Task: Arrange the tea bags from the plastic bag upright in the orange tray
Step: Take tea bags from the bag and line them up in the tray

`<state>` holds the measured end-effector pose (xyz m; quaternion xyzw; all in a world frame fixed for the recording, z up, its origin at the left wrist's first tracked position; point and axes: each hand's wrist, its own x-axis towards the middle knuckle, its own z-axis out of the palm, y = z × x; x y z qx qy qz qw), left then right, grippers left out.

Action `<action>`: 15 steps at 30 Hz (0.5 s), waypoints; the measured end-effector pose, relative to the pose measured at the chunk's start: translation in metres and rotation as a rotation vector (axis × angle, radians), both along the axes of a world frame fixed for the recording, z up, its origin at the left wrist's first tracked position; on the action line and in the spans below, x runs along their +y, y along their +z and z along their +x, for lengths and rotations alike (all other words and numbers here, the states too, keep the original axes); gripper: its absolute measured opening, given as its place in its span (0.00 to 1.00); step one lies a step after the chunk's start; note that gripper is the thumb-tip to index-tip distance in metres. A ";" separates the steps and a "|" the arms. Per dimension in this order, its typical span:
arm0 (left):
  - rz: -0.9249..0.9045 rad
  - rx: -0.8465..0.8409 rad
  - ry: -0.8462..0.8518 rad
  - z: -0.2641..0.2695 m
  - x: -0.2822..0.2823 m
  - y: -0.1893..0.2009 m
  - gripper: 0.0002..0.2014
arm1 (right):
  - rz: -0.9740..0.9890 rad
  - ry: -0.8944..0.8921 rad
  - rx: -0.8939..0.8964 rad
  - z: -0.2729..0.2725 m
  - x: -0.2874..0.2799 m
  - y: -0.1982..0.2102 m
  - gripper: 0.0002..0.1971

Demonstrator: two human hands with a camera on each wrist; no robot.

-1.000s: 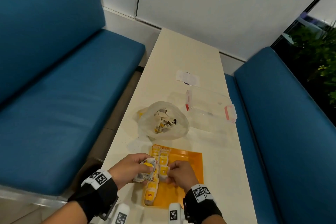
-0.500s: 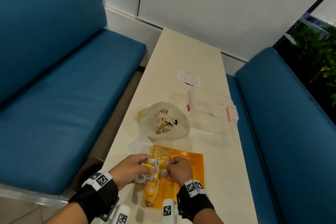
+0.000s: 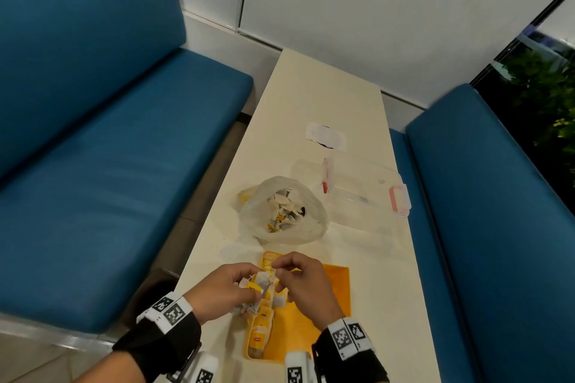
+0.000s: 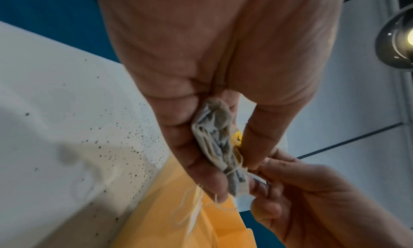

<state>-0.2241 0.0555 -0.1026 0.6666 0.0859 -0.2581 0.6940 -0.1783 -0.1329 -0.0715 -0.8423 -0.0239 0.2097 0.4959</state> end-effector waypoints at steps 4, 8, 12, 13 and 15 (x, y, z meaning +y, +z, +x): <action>-0.014 -0.005 -0.052 0.003 0.002 0.005 0.18 | 0.059 0.105 0.029 0.003 0.003 0.007 0.14; -0.068 0.055 -0.072 0.005 0.006 0.006 0.27 | 0.128 0.159 0.059 0.001 0.000 0.007 0.17; -0.092 0.072 -0.060 0.005 0.007 0.008 0.28 | 0.165 0.217 0.151 0.002 -0.001 0.011 0.16; -0.106 0.079 -0.051 0.005 0.007 0.008 0.27 | 0.166 0.229 0.168 0.003 -0.002 0.013 0.16; -0.135 0.101 -0.036 0.005 0.008 0.011 0.25 | 0.182 0.238 0.207 0.003 -0.003 0.017 0.15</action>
